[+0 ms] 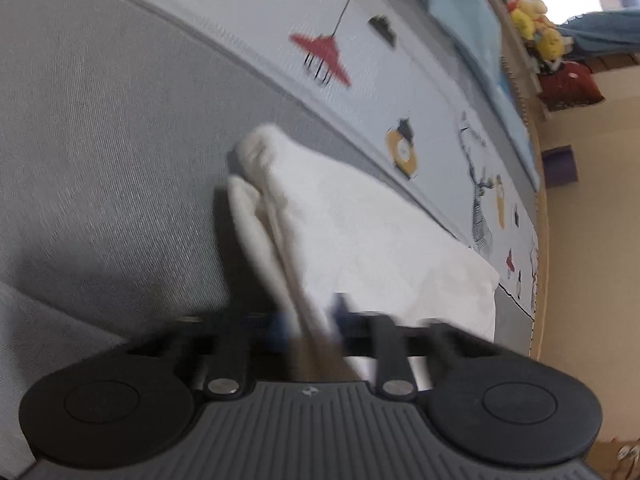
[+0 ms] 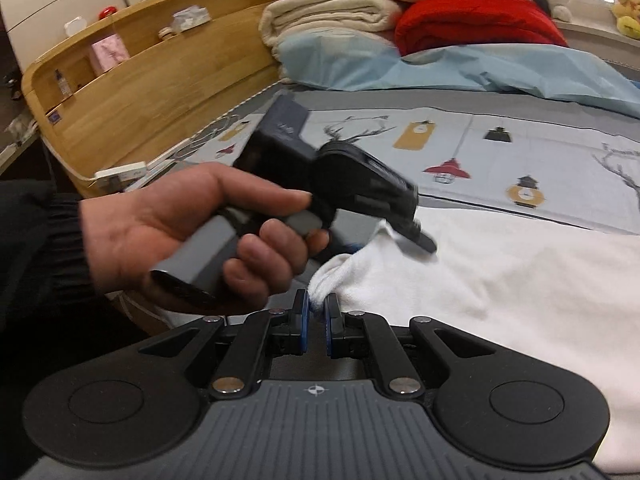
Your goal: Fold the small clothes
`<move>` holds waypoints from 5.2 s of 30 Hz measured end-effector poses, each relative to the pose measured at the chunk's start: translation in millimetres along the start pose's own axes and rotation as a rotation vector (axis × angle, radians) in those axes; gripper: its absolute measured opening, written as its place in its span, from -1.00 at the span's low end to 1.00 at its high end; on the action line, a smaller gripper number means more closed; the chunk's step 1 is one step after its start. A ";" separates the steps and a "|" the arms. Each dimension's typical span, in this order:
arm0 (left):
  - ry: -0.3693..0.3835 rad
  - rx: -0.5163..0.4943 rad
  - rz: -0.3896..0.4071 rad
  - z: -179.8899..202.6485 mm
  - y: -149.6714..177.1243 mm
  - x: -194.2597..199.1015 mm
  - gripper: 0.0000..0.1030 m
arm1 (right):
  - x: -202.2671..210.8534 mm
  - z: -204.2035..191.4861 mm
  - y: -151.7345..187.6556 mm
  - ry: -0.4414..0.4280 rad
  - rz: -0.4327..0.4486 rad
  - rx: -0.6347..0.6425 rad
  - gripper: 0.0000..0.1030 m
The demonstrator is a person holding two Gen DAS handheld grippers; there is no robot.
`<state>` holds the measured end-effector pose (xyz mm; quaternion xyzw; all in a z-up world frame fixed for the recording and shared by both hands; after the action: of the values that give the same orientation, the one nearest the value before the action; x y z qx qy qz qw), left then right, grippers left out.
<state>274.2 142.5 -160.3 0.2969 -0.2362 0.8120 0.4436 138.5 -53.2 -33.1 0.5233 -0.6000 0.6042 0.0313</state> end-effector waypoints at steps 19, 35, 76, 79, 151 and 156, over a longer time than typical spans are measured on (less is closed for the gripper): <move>0.063 -0.181 0.315 46.8 0.0 89.2 -0.75 | 33.5 11.6 -18.7 -0.135 0.154 -0.214 -0.87; 0.249 -0.494 0.147 237.3 90.9 -69.9 -0.70 | 159.3 173.3 49.4 0.243 0.312 -0.442 -0.88; -0.096 -0.780 -0.277 127.1 142.9 -52.2 -0.43 | 90.3 267.2 142.1 0.560 -0.217 -0.871 -0.94; -0.106 -0.792 -0.312 123.6 150.2 -61.2 -0.39 | 93.6 265.6 131.5 0.603 -0.221 -0.840 -0.90; -0.066 -0.495 -0.021 112.4 28.0 -100.5 -0.38 | -14.9 360.8 32.6 0.347 -0.100 -0.797 -0.77; -0.073 -0.590 0.187 136.3 5.8 -63.6 -0.23 | -7.1 331.9 -24.6 0.357 0.128 -0.646 -0.79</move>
<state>333.7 14.6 -107.9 0.1613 -0.5039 0.7342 0.4254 355.6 -293.8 -109.7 0.3342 -0.7764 0.4663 0.2609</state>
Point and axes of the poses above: each gripper's, at about its wrist camera, not at the fingertips, and x roughly against the way its jaws point, z to its right, y to its underside, the point moved 6 cm from there along -x, roughly the way its jaws point, and after that the axes turned 8 degrees about y, right-handed, at the moved point
